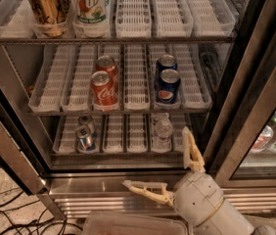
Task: Pick pepsi can from middle shelf of fridge
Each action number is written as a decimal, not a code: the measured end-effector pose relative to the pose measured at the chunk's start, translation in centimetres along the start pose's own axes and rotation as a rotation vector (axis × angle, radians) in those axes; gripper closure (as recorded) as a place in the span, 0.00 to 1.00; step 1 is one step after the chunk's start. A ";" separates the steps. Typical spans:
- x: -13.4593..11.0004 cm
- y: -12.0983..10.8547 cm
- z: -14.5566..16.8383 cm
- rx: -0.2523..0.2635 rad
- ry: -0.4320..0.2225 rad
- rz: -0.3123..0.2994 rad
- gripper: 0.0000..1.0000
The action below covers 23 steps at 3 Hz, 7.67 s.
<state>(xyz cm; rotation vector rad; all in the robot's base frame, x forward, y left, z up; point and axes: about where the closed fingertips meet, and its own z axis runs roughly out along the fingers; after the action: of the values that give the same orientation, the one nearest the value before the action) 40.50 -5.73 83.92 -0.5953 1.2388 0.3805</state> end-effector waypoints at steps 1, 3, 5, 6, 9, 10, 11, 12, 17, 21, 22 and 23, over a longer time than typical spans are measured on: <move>0.0 0.0 0.0 0.000 0.000 0.000 0.00; -0.1 -4.8 0.6 0.099 0.057 0.009 0.00; 1.0 -7.7 1.4 0.143 0.089 0.012 0.00; 1.9 -8.0 2.5 0.131 0.086 0.018 0.00; 4.0 -10.1 6.6 0.142 0.113 0.091 0.00; 4.2 -11.9 7.0 0.181 0.115 0.102 0.00; 4.3 -13.3 7.3 0.200 0.124 0.088 0.00; 4.6 -15.4 9.7 0.210 0.160 0.053 0.00; 5.2 -16.0 9.7 0.238 0.138 0.066 0.28; 5.2 -16.3 9.8 0.246 0.141 0.063 0.36; 5.2 -16.3 9.8 0.246 0.142 0.063 0.31; 5.3 -16.3 9.9 0.246 0.145 0.062 0.31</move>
Offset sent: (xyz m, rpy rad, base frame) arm 0.0238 -0.0246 0.0086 -0.0080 0.0414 -0.0890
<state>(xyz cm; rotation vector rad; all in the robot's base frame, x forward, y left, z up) 59.01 -12.78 84.43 -0.3796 1.4214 0.2346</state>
